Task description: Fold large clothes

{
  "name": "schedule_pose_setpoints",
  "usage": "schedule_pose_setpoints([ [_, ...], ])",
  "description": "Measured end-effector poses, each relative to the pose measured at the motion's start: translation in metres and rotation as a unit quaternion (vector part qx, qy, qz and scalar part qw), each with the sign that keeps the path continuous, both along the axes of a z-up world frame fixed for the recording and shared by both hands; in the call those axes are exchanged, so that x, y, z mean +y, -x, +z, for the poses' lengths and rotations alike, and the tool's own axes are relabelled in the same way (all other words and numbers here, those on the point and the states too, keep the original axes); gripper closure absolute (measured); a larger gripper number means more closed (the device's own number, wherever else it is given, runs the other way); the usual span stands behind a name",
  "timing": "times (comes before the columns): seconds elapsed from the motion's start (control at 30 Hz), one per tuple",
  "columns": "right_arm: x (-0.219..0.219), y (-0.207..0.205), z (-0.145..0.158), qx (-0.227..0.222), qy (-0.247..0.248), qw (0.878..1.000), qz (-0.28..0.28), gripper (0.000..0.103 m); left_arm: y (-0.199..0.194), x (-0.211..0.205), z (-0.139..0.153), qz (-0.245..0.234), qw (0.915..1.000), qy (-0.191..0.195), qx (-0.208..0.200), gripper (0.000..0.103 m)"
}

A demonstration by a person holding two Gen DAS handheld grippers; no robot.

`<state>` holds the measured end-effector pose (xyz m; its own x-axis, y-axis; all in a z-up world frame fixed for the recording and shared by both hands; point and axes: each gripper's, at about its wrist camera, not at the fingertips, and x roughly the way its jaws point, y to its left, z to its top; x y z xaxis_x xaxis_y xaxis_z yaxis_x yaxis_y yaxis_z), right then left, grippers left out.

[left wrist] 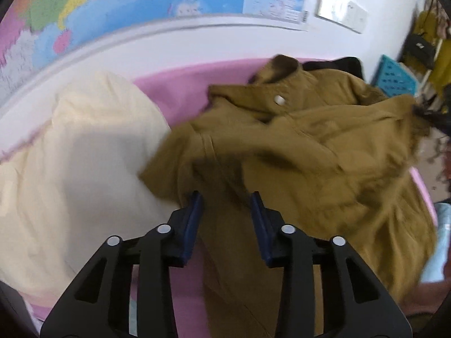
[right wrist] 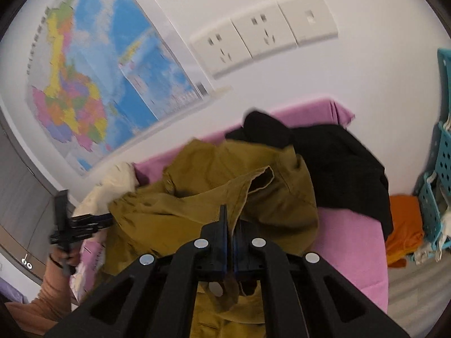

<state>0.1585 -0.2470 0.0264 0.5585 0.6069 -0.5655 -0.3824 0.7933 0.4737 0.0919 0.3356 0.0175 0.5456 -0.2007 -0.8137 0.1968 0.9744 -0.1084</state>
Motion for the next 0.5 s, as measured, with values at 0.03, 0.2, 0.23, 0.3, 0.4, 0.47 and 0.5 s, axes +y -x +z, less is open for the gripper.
schedule_pose_setpoints([
  [0.03, 0.002, -0.002, -0.005, 0.007, 0.008, 1.000, 0.000, 0.096, 0.004, 0.003, -0.003, 0.001, 0.9999, 0.011, 0.008, 0.039],
  [0.2, 0.028, -0.010, -0.015, 0.012, 0.115, 0.993, -0.019, 0.043, 0.016, -0.003, -0.024, -0.012, 0.9984, 0.042, 0.037, 0.035],
  [0.23, 0.029, -0.008, -0.008, 0.000, 0.122, 0.992, -0.030, 0.041, 0.016, -0.003, -0.028, -0.009, 0.9983, 0.044, 0.038, 0.047],
  [0.3, 0.037, -0.003, 0.016, -0.041, 0.121, 0.991, -0.049, 0.034, 0.017, -0.001, -0.034, 0.006, 0.9975, 0.056, 0.042, 0.071],
  [0.4, 0.076, 0.006, 0.042, -0.088, 0.110, 0.990, 0.014, 0.034, 0.027, 0.010, -0.032, 0.025, 0.9960, 0.081, 0.026, 0.092],
  [0.47, 0.134, 0.013, 0.053, -0.113, 0.118, 0.981, 0.103, 0.034, 0.035, 0.014, -0.028, 0.030, 0.9950, 0.094, 0.013, 0.094],
  [0.5, 0.157, 0.016, 0.055, -0.117, 0.119, 0.976, 0.137, 0.034, 0.037, 0.013, -0.026, 0.028, 0.9950, 0.096, 0.008, 0.095],
])
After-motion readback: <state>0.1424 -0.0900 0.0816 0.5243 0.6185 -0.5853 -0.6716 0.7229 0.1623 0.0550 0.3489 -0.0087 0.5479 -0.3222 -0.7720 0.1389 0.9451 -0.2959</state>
